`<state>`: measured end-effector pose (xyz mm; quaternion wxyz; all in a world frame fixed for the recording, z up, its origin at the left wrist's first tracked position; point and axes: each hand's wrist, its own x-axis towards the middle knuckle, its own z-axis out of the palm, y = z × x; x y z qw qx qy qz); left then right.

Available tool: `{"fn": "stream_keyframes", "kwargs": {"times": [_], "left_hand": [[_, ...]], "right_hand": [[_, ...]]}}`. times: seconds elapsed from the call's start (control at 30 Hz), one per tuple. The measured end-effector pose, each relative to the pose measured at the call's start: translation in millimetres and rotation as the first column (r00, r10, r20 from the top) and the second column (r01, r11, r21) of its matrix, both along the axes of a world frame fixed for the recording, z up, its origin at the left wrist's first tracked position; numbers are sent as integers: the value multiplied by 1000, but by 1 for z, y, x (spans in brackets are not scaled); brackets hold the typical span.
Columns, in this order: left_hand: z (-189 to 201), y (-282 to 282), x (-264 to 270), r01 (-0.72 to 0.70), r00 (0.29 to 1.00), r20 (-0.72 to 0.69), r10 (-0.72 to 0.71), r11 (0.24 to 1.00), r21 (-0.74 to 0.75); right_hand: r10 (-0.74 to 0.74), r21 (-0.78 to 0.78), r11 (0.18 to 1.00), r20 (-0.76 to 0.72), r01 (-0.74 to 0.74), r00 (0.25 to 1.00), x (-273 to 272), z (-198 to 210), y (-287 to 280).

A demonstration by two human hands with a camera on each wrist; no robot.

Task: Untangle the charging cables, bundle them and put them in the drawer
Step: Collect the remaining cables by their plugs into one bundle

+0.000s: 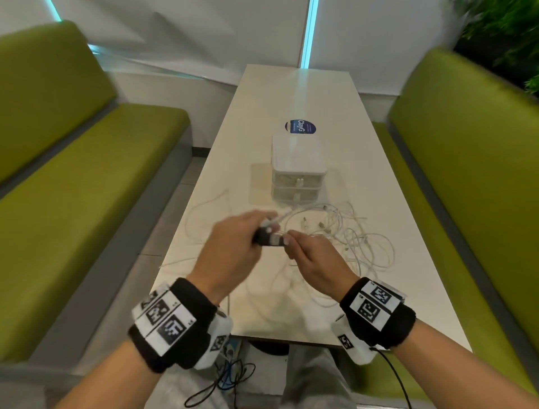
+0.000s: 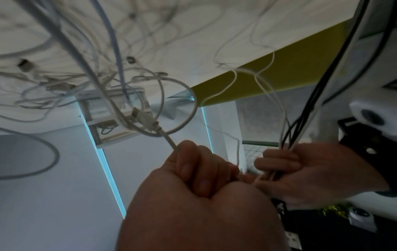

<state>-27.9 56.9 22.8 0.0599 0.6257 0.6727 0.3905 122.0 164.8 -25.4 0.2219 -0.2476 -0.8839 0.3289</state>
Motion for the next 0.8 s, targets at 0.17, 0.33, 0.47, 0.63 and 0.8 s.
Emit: {"fn": "stream_keyframes", "kwargs": {"times": [0.17,0.33,0.47,0.63,0.8], "left_hand": [[-5,9,4,-33,999,-39,28,992,-124],[17,3,-15,-161,983,-72,170,980,117],[28,-5,-29,-191,978,107,179,974,119],[35,-23,-29,98,974,216,-67,986,-134],[35,-26,-20,123,937,339,-83,988,-97]], "right_hand": [[-6,-5,1000,-35,6,999,3,-1,3],[26,-135,990,-91,-38,995,1,14,-6],[218,-630,737,-123,-246,968,-3,40,-17],[578,-698,631,131,-339,806,8,35,-24],[583,-506,799,518,-325,627,8,36,-24]]}}
